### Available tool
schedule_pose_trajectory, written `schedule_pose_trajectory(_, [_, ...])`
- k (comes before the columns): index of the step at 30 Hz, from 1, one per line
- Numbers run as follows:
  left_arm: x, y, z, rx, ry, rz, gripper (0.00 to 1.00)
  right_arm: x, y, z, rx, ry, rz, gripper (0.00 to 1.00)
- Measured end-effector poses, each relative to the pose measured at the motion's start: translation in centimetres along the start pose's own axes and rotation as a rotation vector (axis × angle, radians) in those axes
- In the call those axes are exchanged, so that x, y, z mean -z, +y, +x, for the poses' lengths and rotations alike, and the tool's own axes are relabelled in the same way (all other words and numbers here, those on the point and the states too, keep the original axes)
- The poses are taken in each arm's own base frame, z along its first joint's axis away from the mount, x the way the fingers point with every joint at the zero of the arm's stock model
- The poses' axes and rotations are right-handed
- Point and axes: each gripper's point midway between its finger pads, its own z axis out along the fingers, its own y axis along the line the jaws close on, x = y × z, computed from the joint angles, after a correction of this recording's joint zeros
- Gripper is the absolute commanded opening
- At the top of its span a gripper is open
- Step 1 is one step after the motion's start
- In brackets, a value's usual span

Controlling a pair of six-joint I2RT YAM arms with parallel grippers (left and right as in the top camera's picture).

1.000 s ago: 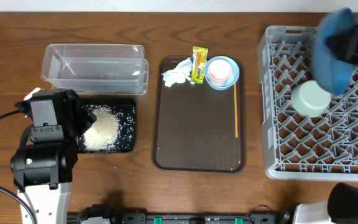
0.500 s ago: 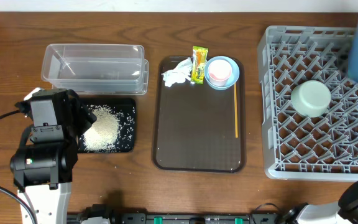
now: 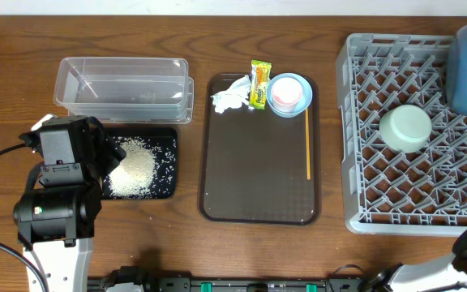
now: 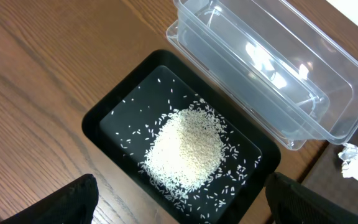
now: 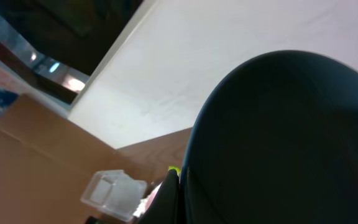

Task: Sort waste into correct bins and load items into the dishwasher rack
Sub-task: 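Stand the teal-blue plate upright in the rack and release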

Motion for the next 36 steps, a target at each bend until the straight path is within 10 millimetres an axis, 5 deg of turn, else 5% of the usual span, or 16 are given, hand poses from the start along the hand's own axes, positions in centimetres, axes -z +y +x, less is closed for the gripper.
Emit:
schedule_pose_trajectory(6, [0.0,0.0,0.0,0.000,0.000,0.000,0.88,-1.1,-1.4,0.5,-0.126,0.017,-0.033,0.01])
schedule_pose_trajectory(17, [0.0,0.0,0.0,0.000,0.000,0.000,0.88,-0.2,-1.9,-0.3,-0.281,-0.016,-0.011,0.02])
schedule_pose_trajectory(29, [0.0,0.0,0.0,0.000,0.000,0.000,0.88,7.2,-4.7,-3.2,-0.326,-0.174,0.088,0.30])
schedule_pose_trajectory(36, [0.0,0.0,0.0,0.000,0.000,0.000,0.88,10.2,-5.6,-3.9,-0.364,-0.239,0.127,0.61])
